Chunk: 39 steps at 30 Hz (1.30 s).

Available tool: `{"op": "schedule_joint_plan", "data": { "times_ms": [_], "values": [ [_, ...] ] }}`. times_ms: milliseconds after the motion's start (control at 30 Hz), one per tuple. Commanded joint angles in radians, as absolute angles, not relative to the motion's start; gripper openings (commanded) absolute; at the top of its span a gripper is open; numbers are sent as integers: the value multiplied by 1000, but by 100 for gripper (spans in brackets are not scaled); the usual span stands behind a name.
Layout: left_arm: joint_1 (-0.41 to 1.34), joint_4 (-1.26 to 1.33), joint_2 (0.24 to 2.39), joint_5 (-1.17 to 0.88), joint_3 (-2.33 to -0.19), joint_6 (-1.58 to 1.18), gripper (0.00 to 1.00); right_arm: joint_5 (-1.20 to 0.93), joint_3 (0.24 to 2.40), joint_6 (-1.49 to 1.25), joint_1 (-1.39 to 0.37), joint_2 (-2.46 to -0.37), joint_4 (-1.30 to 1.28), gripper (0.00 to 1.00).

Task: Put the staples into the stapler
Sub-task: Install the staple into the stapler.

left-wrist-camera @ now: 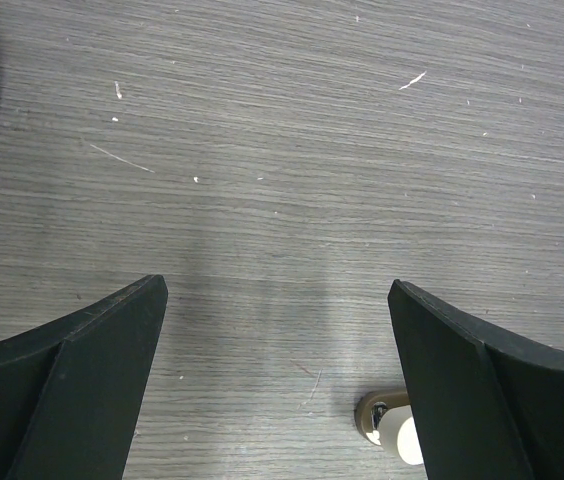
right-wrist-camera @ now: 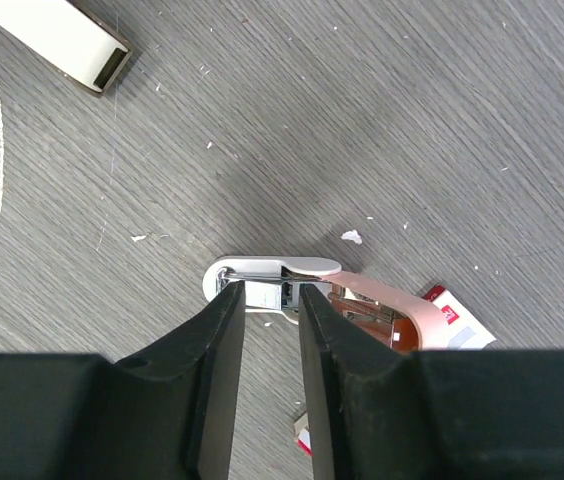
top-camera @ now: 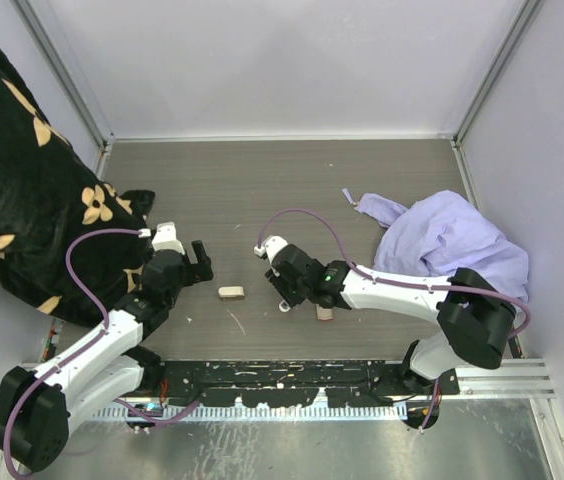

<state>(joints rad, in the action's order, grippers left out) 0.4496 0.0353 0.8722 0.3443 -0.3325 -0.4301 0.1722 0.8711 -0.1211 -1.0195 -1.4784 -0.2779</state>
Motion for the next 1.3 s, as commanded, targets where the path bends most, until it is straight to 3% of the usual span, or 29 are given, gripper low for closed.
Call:
{"op": "schedule_joint_plan", "data": {
  "times_ms": [0,433,1267],
  "values": [
    [445,92,857,350,-357,-427,96,195,867,-149,-1017,-1456,-270,32],
    [445,92,858,349,-357,-426,96,180,866,-157,-1009,-1520,-252,20],
    [445,89,855,352,-357,-426,96,170,847,-169,-1003,-1548,-239,15]
  ]
}}
